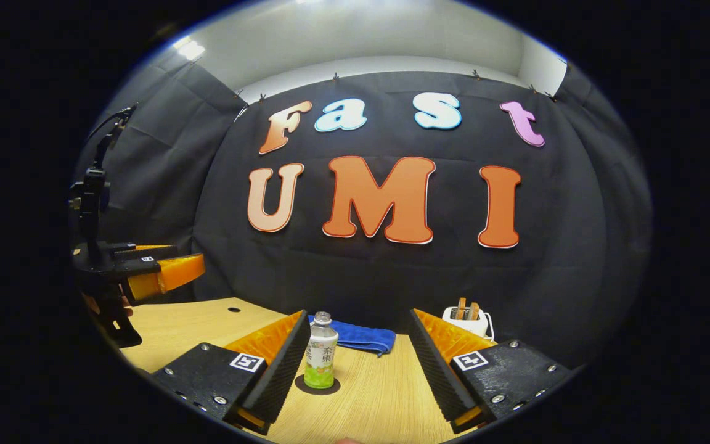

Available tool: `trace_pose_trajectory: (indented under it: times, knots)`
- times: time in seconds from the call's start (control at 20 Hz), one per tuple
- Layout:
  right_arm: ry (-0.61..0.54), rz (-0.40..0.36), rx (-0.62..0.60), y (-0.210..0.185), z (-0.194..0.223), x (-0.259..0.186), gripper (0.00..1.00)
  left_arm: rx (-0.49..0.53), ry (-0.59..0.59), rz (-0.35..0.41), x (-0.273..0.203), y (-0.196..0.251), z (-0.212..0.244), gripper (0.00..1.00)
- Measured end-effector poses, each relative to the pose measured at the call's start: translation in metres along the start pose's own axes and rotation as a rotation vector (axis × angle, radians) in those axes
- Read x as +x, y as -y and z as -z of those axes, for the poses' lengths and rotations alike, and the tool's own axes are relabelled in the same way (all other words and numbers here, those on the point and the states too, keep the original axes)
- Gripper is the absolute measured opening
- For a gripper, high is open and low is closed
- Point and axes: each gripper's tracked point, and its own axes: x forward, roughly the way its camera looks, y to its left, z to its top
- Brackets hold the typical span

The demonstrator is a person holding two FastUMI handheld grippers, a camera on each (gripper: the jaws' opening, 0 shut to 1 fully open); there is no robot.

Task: Open the teacup lid with one hand, grasp the water bottle and pour water into the teacup with the other hand; after pouring, place the water bottle on the coaster and then close the teacup lid.

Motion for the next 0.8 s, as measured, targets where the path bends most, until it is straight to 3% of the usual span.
trace_pose_trajectory:
  times: [0.25, 0.3, 0.4, 0.8]
  knots:
    - [-0.004, 0.016, -0.015, 0.001, 0.000, -0.001, 0.95, -0.003, 0.002, 0.010, -0.005, 0.000, 0.000, 0.97]
    - [-0.006, 0.020, -0.022, 0.002, 0.001, -0.001, 0.99, 0.001, 0.000, 0.005, -0.005, -0.001, 0.001, 0.96]
    - [-0.014, 0.024, -0.030, 0.001, 0.001, -0.001, 0.95, 0.007, -0.008, -0.002, -0.006, -0.003, 0.002, 0.94]
    - [-0.026, 0.051, -0.023, 0.009, -0.005, 0.002, 0.95, 0.013, -0.036, -0.041, 0.000, -0.010, 0.000, 0.94]
